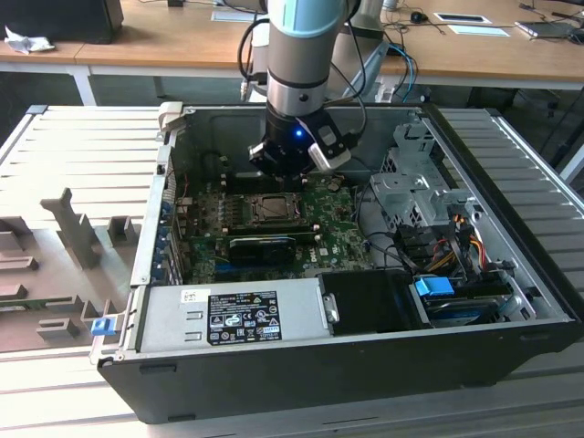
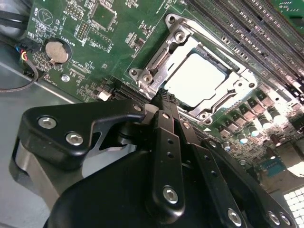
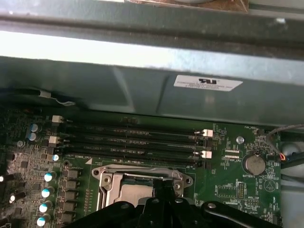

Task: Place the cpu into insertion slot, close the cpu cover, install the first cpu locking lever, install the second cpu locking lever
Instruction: 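Install the second cpu locking lever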

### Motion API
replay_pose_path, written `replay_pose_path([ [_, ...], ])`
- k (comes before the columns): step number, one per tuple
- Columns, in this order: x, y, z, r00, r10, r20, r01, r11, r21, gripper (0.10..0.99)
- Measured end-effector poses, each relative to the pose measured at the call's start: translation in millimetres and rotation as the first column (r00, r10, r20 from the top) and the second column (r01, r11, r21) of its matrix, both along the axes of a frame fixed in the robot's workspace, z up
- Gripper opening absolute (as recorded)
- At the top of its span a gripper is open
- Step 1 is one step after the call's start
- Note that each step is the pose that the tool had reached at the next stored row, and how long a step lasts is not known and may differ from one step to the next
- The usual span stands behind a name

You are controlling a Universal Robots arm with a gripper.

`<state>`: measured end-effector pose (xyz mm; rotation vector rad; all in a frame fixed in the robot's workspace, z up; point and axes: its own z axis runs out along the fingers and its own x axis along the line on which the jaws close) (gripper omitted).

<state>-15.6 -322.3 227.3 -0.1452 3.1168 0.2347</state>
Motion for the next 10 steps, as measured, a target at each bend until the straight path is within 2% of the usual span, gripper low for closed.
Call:
replay_pose_path([
  [10, 0.0, -6.8, 0.0, 1.0, 0.0, 0.0, 0.0, 1.0, 0.0, 0.106],
])
